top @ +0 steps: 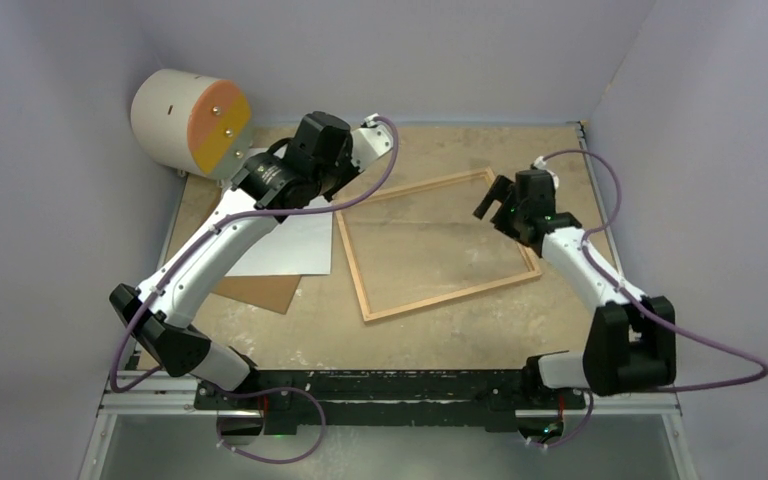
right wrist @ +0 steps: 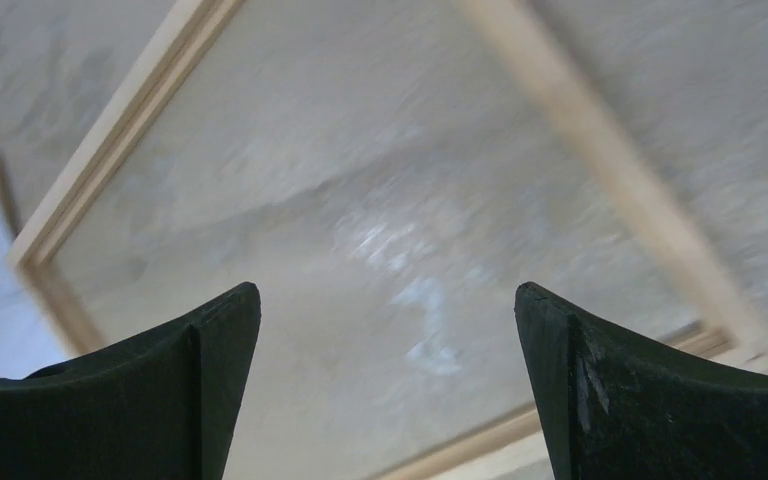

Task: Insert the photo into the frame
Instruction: Adjust the photo frame at the center of the board.

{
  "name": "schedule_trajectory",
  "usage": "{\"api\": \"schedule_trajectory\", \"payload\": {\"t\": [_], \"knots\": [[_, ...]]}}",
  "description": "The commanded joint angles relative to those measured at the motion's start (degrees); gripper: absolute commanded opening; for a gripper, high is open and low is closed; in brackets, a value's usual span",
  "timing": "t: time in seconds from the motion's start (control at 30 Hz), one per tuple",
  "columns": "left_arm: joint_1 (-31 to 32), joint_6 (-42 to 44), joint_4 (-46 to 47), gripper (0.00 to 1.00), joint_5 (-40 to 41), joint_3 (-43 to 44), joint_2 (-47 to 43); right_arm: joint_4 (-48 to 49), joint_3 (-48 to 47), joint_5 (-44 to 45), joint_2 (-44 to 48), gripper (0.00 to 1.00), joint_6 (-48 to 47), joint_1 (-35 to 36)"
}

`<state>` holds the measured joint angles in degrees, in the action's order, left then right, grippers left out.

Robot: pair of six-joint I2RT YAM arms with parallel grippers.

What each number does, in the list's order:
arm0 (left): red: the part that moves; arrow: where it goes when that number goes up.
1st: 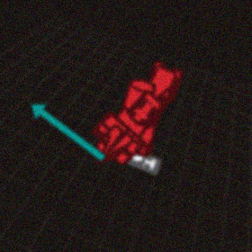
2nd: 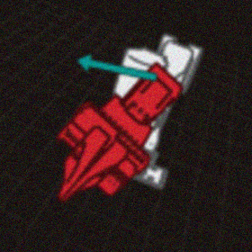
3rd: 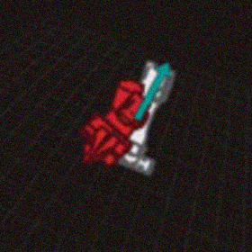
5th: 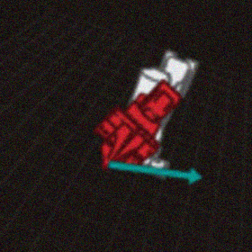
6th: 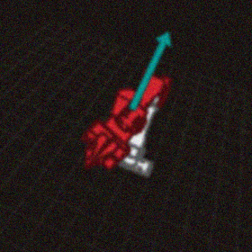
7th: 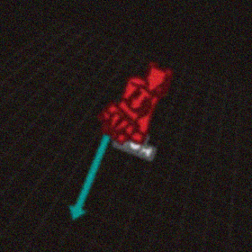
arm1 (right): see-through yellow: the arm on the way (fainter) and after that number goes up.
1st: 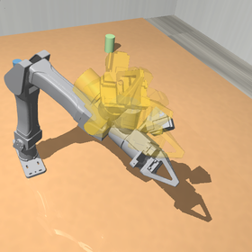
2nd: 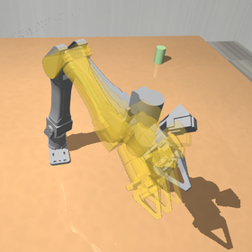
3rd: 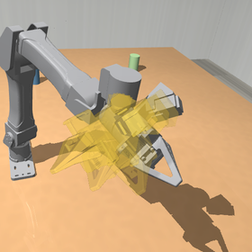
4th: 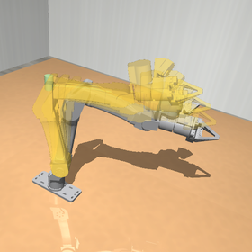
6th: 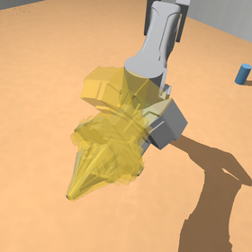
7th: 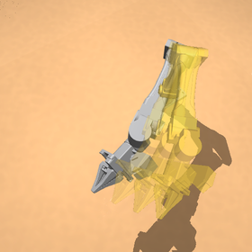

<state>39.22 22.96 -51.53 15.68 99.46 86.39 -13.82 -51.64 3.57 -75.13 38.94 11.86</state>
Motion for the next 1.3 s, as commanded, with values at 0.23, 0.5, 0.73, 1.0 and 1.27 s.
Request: {"api": "schedule_trajectory", "payload": {"t": [0.23,0.5,0.73,1.0,1.27], "knots": [[-0.6,-0.3,3.0,0.0,0.8,0.0,-3.0,8.7,-2.2,6.8,-16.7,0.99,-9.7,-11.7],[-0.7,0.6,3.3,0.0,0.6,0.4,-3.4,8.2,3.5,6.5,-15.7,0.97,-8.8,-13.4],[-0.7,1.1,2.6,0.0,-0.4,0.5,-3.2,8.9,13.6,0.7,-9.3,0.89,-4.8,-13.4],[-0.7,1.8,2.7,0.0,-0.7,2.7,-1.2,4.1,23.6,-5.6,8.8,0.84,1.4,-13.3],[-0.7,5.5,13.9,0.0,6.7,7.0,0.6,-7.9,11.5,-8.0,18.3,0.99,4.6,-13.4]]}}
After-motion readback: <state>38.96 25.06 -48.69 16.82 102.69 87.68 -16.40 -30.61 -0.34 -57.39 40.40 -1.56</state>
